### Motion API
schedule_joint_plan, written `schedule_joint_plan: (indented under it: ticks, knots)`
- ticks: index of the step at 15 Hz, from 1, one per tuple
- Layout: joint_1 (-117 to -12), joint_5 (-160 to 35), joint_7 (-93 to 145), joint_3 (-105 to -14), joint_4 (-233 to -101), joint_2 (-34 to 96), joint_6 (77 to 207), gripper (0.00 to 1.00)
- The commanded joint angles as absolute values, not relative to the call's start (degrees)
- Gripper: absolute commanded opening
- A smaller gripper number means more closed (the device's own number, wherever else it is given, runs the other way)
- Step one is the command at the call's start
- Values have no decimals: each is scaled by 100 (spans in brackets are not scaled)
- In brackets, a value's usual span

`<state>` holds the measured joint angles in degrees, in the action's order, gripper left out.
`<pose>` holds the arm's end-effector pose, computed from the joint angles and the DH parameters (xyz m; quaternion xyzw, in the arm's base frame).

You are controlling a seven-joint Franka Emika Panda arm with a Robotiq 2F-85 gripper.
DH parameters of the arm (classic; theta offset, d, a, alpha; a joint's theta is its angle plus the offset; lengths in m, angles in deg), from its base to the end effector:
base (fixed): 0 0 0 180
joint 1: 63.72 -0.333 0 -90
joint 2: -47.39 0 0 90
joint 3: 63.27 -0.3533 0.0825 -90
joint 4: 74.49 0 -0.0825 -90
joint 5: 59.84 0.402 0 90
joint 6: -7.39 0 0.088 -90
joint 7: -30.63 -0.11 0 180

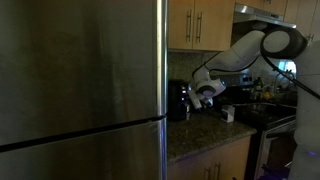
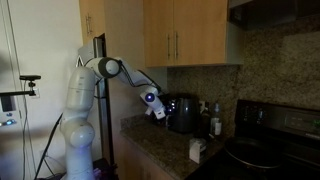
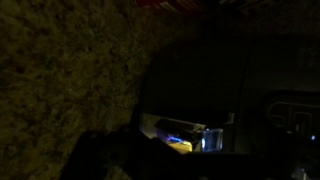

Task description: Press a button on the air fryer

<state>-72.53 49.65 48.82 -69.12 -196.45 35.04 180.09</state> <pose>0.5696 0.0761 0.3363 -0.7255 0.5506 -0.1939 0.3646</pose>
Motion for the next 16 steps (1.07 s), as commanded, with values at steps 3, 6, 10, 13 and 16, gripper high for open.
schedule_joint_plan:
  ticks: [3,6,10,13,16]
  knots:
    - [-7257,5078,4991,-6892,-19621,3519,18007,100]
    - [-7261,5845,5692,-6692,-19342,3607,18122,100]
    - [-7253,5778,5653,-6706,-19482,3611,18054,100]
    - [-7254,5780,5659,-6694,-19482,3615,18055,100]
    - [-7339,5938,5789,-6743,-19378,3642,17995,100]
